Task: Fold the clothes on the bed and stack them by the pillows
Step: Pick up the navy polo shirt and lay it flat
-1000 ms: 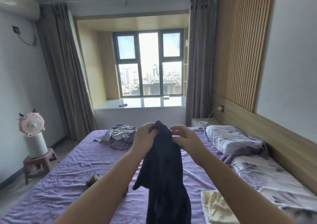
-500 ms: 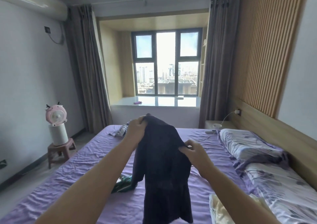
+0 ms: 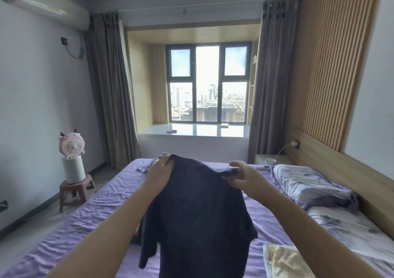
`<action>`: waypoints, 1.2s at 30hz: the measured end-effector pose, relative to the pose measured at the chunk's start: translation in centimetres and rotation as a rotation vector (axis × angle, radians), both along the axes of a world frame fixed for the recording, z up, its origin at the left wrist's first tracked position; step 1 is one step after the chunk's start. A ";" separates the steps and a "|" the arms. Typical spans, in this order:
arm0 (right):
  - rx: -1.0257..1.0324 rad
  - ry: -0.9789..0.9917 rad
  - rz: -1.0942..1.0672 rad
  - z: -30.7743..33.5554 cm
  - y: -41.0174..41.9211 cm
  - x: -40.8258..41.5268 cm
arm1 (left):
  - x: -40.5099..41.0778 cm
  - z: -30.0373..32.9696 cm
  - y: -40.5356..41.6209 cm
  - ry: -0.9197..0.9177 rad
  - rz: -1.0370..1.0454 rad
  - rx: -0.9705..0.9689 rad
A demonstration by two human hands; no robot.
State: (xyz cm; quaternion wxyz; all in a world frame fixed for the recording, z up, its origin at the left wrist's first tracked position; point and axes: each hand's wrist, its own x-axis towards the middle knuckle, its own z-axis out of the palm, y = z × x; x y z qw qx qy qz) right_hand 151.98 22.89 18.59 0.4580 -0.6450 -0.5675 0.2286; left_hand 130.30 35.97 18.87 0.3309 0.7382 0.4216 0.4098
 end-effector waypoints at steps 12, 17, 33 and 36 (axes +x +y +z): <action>0.104 -0.205 -0.296 0.2 -0.5 -3.6 | -7.7 2.2 -2.3 -0.230 -0.564 -0.409; 0.133 -0.240 -0.362 -0.4 -1.3 -5.8 | -10.7 1.6 -2.6 -0.107 -0.671 -0.376; 0.085 -0.330 -0.187 1.4 -6.7 -10.8 | -15.5 -0.4 -4.7 -0.095 -0.437 -0.152; -0.120 -0.179 0.021 2.1 -8.2 -11.3 | -16.4 -0.5 -4.3 -0.100 -0.431 -0.136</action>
